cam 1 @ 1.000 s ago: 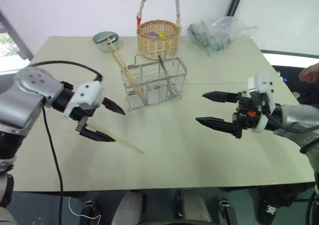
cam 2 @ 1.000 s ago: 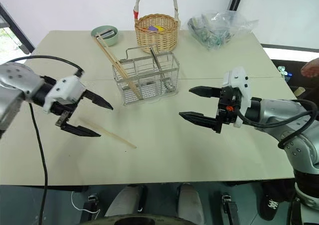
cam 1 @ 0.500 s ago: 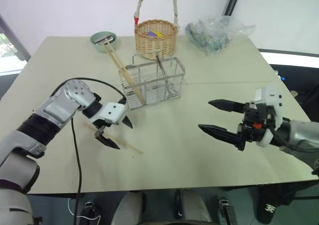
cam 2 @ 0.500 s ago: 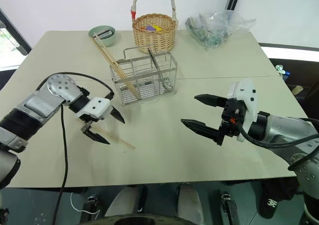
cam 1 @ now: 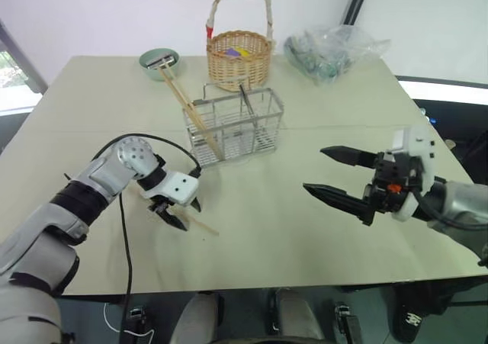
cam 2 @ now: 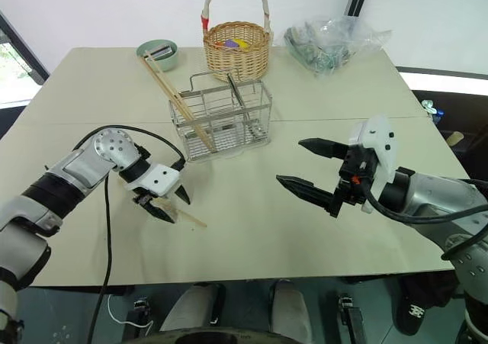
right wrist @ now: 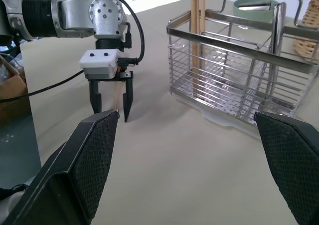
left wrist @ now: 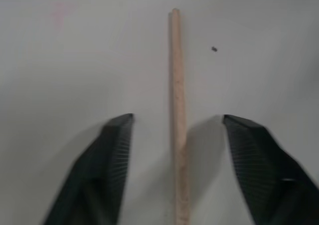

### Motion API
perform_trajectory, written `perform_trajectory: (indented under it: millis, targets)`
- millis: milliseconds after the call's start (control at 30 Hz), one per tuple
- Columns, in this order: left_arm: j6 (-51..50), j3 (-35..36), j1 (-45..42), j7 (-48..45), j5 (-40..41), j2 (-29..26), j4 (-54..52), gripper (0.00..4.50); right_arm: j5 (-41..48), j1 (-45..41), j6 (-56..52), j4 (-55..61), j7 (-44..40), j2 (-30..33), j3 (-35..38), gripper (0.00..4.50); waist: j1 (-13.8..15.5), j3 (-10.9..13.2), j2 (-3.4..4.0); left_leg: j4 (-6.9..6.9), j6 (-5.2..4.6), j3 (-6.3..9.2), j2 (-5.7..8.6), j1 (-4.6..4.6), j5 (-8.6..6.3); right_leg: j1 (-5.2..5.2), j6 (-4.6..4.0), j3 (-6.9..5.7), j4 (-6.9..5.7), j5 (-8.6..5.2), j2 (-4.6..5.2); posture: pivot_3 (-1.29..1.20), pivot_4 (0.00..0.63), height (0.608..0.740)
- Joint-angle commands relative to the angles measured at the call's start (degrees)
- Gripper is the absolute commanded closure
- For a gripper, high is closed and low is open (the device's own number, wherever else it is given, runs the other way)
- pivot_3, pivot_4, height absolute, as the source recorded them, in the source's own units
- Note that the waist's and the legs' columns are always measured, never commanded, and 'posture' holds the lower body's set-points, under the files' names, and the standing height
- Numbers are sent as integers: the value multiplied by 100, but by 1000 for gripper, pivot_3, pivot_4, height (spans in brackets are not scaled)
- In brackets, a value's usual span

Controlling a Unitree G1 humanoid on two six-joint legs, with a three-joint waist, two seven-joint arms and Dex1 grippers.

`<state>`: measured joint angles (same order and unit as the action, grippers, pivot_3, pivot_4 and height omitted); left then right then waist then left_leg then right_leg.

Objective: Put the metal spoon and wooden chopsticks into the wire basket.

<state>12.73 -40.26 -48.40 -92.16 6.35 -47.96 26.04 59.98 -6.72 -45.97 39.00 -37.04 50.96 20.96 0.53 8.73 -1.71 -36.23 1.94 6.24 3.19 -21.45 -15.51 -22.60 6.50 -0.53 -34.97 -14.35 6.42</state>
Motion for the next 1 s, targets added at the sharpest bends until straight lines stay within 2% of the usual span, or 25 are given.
perform_trajectory:
  millis: [33,67,100,300,433,533,600,767,900,1000]
  targets:
    - [-144,125,99,-34,-81,18,46,3828,89,-131,80,17,-51,46,63,15,-1,0,1,1,0,0,-1,0,0,-1,1,0,-1,1,-1,0,150,681]
    - [-162,155,108,-34,-85,28,36,4370,107,-148,77,3,-57,44,64,15,5,0,1,1,0,1,-1,0,0,-1,5,0,-3,2,-1,0,150,681]
    - [-161,178,111,-34,-97,36,43,4444,114,-172,73,-13,-60,42,55,15,13,0,1,0,0,2,-1,0,0,-1,10,-1,-4,4,-2,0,150,681]
    - [-441,530,194,-34,80,19,-211,4444,7,-198,101,-94,-152,42,-22,15,12,0,1,-1,0,2,0,-2,0,0,10,-1,-2,4,-2,0,150,681]
    - [-876,535,221,-34,980,-535,-1159,4444,-119,-177,140,-146,-315,94,-94,15,1,4,-2,0,0,4,-1,-5,0,-4,11,-1,-3,5,1,0,150,681]
    - [-992,643,175,-34,1306,-855,-1723,4444,-284,-112,203,-156,-562,176,-163,15,9,3,6,2,0,5,-1,-5,0,-5,10,-1,-2,4,5,0,150,681]
    - [-1320,1184,-48,10,1453,-645,-1833,4444,-368,-109,239,-184,-736,240,-202,15,36,4,6,1,0,5,0,-4,0,-2,7,-2,-2,2,4,0,150,681]
    - [-3025,2379,-732,689,2370,-50,-1974,4444,-435,-201,279,-280,-966,287,-211,15,41,14,-12,-22,-2,15,1,-10,1,17,6,-19,3,-8,-5,0,150,681]
    - [-4018,3462,-1281,1805,3008,555,-1690,4444,-522,-312,309,-390,-1071,272,-268,15,-10,15,-8,-20,-4,10,2,-1,1,20,38,-19,-2,-5,-2,0,150,681]
    - [-4394,4138,-1705,2735,3214,1031,-1206,4444,-617,-358,341,-475,-1131,243,-318,15,-27,14,-7,-5,-4,12,1,4,1,13,45,-19,-9,-3,-6,0,150,681]
